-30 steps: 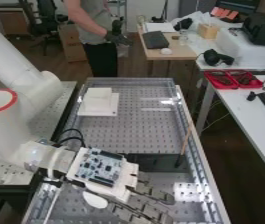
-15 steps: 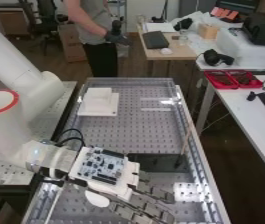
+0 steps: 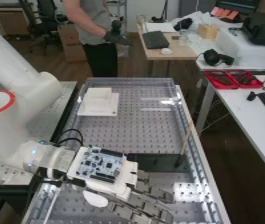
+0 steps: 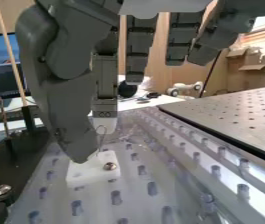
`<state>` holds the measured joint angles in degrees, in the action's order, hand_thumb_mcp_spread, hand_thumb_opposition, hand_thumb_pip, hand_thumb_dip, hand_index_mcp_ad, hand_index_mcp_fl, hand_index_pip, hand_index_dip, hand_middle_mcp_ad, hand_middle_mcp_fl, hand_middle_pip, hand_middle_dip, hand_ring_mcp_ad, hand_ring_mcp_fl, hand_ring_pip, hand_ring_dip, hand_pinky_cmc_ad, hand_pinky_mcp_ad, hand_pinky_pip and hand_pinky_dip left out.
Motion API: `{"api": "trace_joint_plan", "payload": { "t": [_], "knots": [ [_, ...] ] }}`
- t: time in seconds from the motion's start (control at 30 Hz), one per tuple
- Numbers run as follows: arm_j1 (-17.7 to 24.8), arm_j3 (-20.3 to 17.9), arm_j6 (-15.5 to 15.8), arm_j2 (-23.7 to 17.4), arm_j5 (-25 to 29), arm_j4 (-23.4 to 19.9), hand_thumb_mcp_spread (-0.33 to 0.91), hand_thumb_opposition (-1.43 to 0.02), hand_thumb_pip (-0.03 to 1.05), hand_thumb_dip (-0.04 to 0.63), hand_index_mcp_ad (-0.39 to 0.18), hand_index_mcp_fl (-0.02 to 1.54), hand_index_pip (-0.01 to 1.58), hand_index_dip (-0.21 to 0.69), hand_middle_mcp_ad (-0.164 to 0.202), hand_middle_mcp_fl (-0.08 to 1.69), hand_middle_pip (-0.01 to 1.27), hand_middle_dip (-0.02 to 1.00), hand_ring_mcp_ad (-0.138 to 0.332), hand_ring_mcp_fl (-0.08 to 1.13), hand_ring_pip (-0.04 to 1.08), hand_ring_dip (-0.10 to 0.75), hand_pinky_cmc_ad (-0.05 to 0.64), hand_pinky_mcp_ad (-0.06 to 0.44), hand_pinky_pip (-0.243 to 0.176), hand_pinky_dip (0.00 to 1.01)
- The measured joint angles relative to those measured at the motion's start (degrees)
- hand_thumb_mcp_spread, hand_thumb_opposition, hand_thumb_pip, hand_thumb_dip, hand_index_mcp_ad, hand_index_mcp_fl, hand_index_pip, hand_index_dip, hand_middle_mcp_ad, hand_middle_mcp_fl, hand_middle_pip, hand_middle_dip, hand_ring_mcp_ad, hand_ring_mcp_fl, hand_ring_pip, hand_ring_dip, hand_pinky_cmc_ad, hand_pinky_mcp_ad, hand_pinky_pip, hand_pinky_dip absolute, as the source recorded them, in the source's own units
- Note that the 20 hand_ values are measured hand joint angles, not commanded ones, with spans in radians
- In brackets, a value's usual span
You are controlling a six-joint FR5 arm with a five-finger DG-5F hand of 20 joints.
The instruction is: Grab the paper clip and place it in the clear container
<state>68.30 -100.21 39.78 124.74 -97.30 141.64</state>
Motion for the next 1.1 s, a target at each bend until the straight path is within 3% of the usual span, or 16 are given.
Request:
{"api": "trace_joint_plan", "payload": {
  "t": [0.43,0.77,1.1],
  "knots": [
    [-1.1,0.4,1.2,-0.1,-2.2,-0.2,0.57,-0.89,0.46,0.253,-0.138,0.44,1.13,0.124,-0.031,0.24,0.13,0.16,0.113,0.06,0.09,0.003,0.309,0.099,-0.026,0.15],
    [-1.4,0.4,1.8,0.0,-3.7,-0.7,0.58,-0.89,0.46,0.253,-0.138,0.54,1.28,0.120,-0.031,0.24,0.13,0.16,0.115,0.06,0.09,0.003,0.309,0.101,-0.026,0.15],
    [-1.6,0.6,1.6,0.4,-4.4,-0.6,0.60,-0.89,0.46,0.253,-0.138,0.53,1.28,0.134,-0.031,0.25,0.13,0.16,0.115,0.06,0.09,0.003,0.309,0.101,-0.026,0.15]
  ]
}}
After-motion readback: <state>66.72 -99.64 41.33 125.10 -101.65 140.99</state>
